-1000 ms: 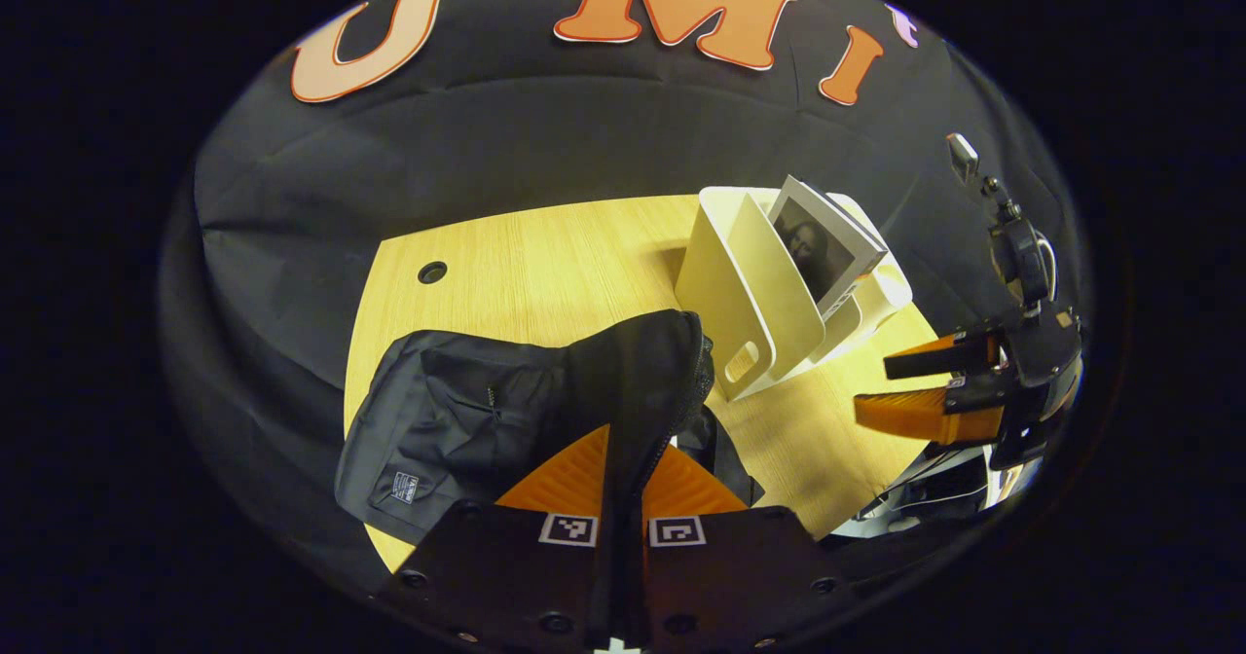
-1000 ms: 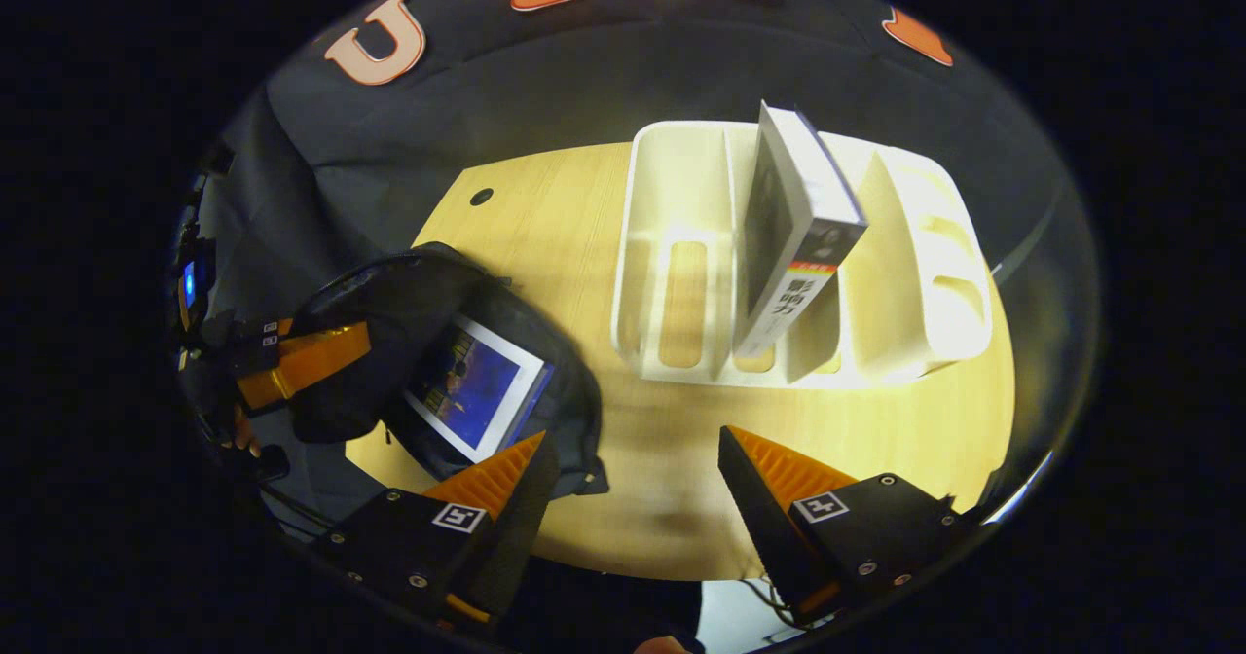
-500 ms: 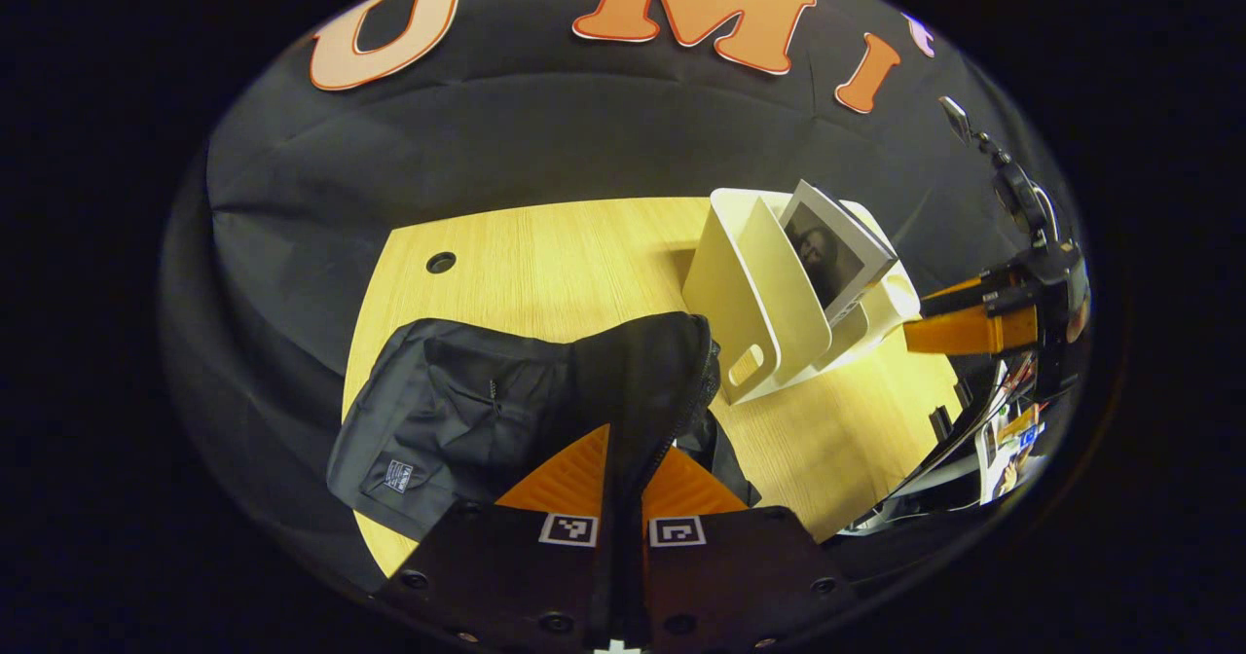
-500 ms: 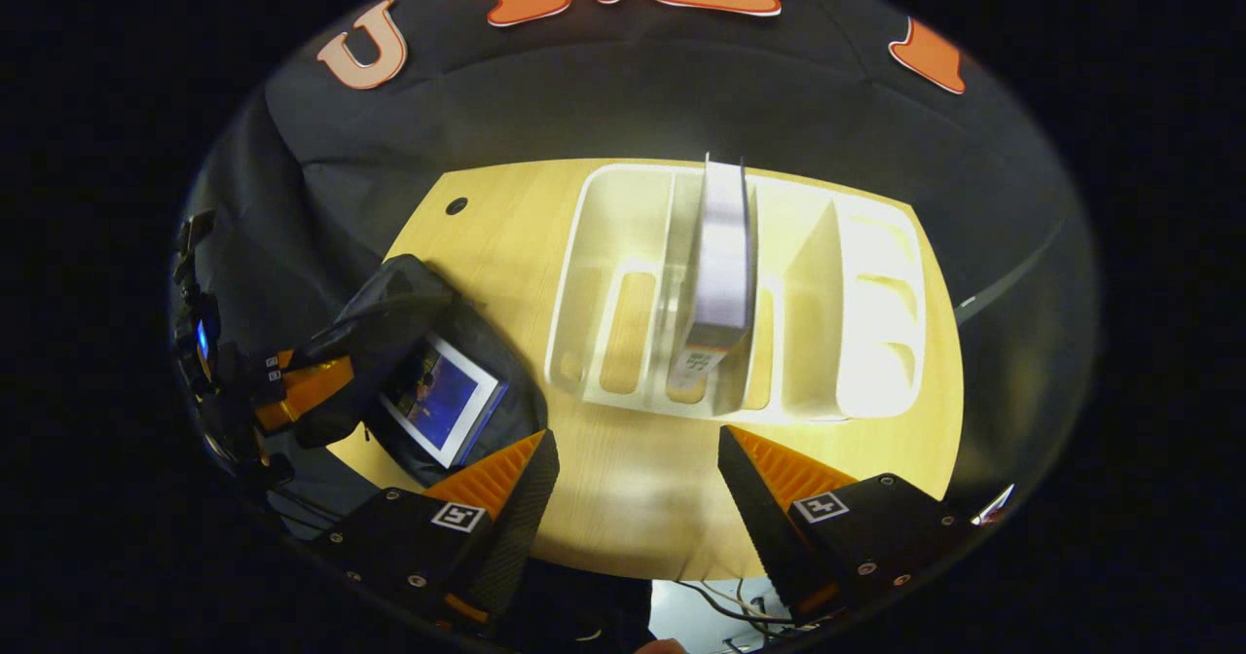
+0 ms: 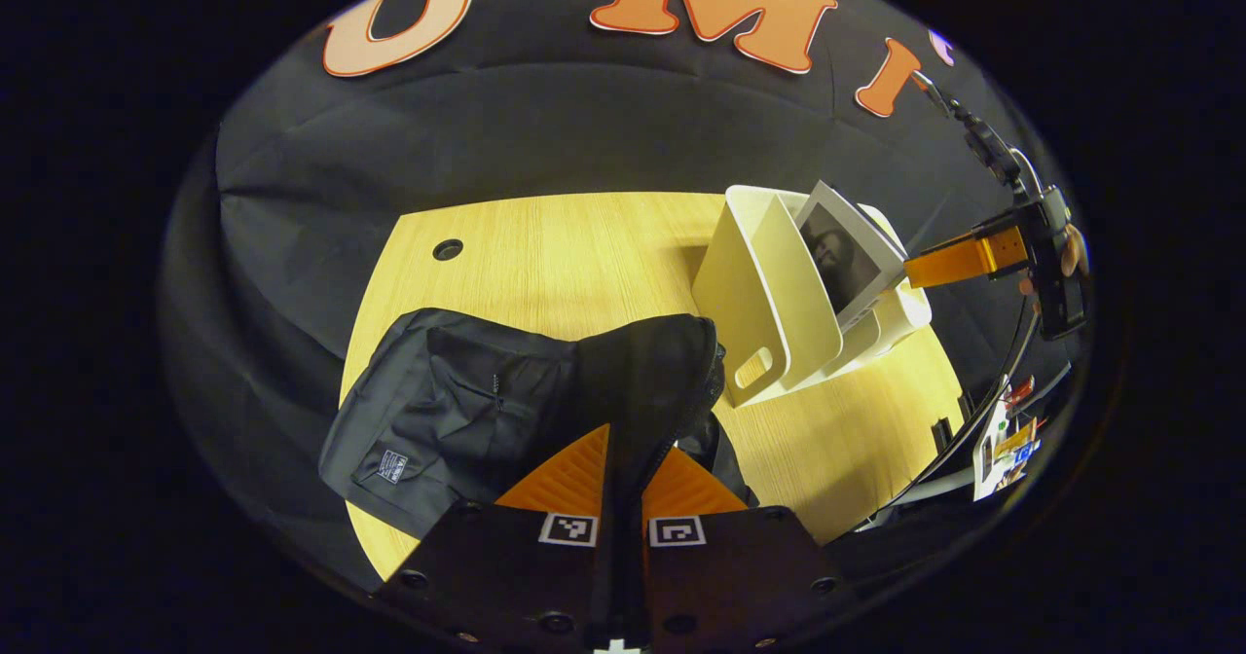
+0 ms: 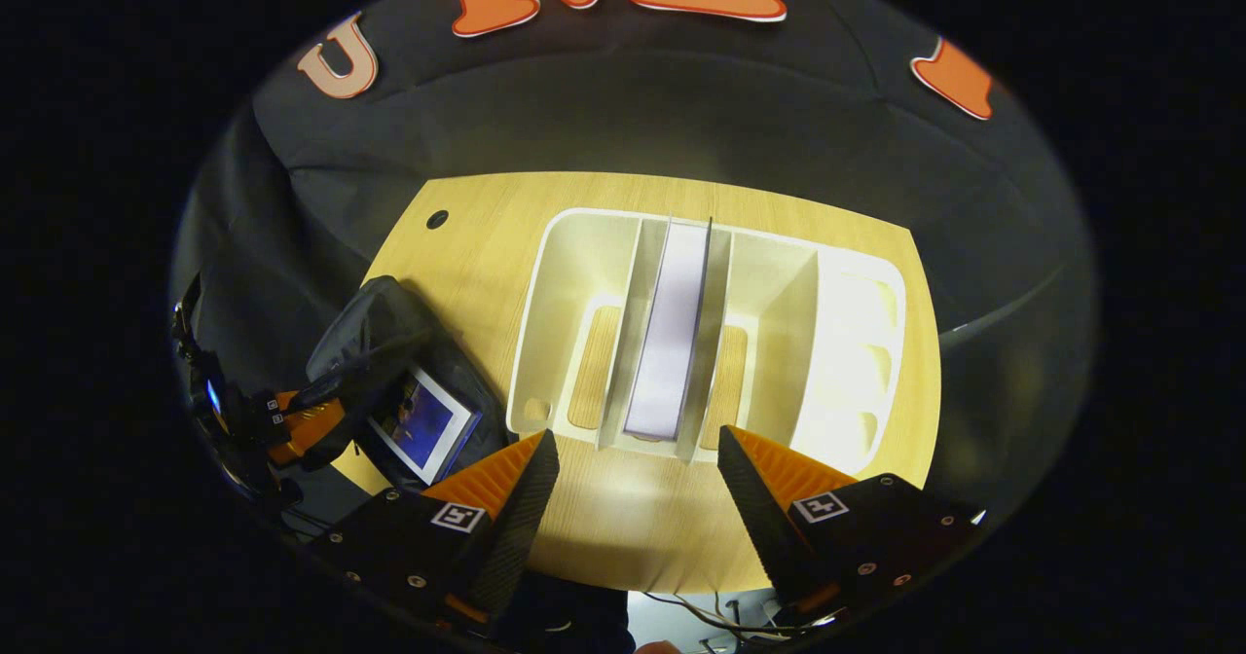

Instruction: Open the schoolbag, grab two books from the bookshelf and put them into the schoolbag.

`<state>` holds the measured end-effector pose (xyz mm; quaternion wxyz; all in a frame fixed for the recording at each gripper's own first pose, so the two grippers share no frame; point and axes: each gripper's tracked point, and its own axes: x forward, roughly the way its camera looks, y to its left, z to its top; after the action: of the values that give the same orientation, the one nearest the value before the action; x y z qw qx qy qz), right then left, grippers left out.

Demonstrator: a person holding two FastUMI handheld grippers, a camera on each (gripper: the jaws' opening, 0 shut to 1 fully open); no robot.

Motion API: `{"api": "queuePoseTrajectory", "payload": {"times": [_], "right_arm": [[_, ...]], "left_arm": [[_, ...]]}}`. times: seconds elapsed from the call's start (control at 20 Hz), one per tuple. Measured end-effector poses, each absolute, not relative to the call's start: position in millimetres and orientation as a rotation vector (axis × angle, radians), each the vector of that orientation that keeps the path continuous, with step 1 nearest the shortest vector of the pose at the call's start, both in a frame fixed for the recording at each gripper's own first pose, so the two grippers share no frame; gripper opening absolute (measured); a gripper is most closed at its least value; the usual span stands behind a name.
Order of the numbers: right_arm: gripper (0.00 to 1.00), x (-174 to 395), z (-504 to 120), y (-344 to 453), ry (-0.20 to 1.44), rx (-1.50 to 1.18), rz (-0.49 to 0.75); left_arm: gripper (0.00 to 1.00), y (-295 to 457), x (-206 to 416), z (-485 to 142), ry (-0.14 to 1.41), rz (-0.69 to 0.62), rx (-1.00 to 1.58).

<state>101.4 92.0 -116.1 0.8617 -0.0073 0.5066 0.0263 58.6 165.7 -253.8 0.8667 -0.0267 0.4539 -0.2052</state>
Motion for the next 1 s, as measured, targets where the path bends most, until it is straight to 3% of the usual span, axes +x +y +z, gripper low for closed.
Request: {"api": "queuePoseTrajectory", "payload": {"times": [0.2, 0.5, 0.95, 1.0], "right_arm": [[0.98, 127, -114, 95, 1.089, -0.030, 0.115], [0.98, 158, -130, 79, 1.135, -0.035, 0.090], [0.69, 180, -157, 76, 1.216, -0.027, 0.058], [0.72, 182, -158, 74, 1.217, -0.018, 0.041]], "left_arm": [[0.06, 166, 61, -255, 0.962, -0.406, -0.062], [0.05, 165, 63, -258, 0.980, -0.372, -0.074], [0.05, 164, 61, -257, 0.998, -0.349, -0.058], [0.05, 163, 60, -257, 0.997, -0.350, -0.053]]}}
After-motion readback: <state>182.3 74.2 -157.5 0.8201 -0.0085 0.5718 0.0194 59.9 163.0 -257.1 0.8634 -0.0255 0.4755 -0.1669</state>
